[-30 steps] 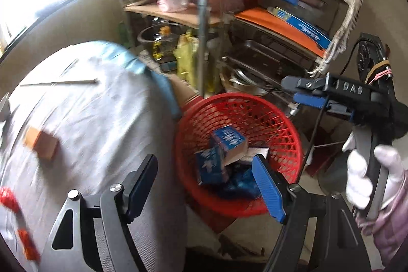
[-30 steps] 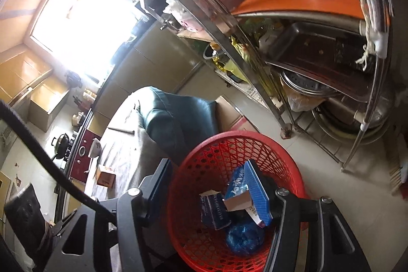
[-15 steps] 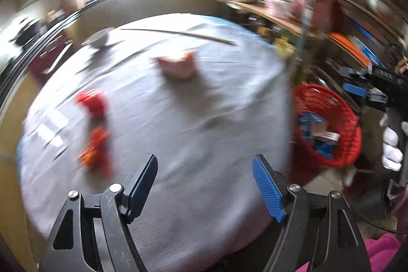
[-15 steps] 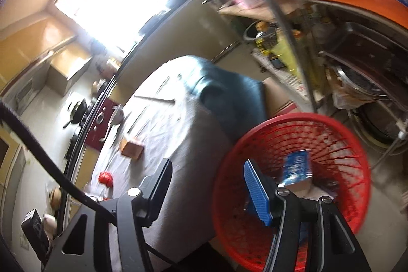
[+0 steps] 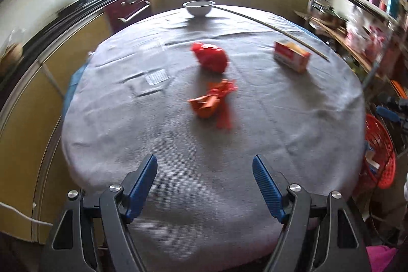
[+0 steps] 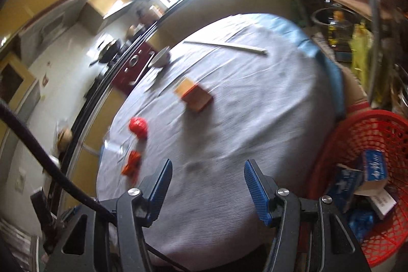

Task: Collect trash
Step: 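Move the right tool to the orange mesh bundle and grasp it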

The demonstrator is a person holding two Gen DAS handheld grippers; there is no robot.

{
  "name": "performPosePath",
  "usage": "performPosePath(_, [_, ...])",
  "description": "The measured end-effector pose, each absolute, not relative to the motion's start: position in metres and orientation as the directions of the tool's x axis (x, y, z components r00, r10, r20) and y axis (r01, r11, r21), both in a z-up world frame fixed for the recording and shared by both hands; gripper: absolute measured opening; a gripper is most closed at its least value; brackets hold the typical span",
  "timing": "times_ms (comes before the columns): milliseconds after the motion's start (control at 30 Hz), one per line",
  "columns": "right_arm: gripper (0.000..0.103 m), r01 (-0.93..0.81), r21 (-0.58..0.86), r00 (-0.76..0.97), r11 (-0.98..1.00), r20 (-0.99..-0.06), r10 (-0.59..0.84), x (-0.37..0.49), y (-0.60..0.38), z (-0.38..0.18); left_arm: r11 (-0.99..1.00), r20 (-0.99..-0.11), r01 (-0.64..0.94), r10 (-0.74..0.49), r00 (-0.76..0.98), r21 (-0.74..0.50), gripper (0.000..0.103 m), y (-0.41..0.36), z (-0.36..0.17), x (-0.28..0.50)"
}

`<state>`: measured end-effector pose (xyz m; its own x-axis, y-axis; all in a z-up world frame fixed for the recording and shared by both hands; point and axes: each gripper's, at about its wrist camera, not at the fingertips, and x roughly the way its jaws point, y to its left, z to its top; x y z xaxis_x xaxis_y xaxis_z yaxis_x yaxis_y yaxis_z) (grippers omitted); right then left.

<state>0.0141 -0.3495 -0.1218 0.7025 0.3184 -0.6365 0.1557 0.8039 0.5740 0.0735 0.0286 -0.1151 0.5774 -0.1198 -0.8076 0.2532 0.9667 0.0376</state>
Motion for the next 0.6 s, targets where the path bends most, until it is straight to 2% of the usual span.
performPosePath(300, [0.063, 0.025, 0.552, 0.629, 0.833, -0.656, 0.416, 0.048, -0.290, -0.119, 0.988, -0.786, 0.147, -0.058, 0.615, 0.042, 0.078, 0.066, -0.112, 0.088])
performPosePath(600, [0.063, -0.100, 0.615, 0.502, 0.782, -0.647, 0.574, 0.127, -0.201, -0.117, 0.999, -0.787, 0.032, -0.022, 0.617, -0.003, 0.078, 0.114, -0.114, 0.093])
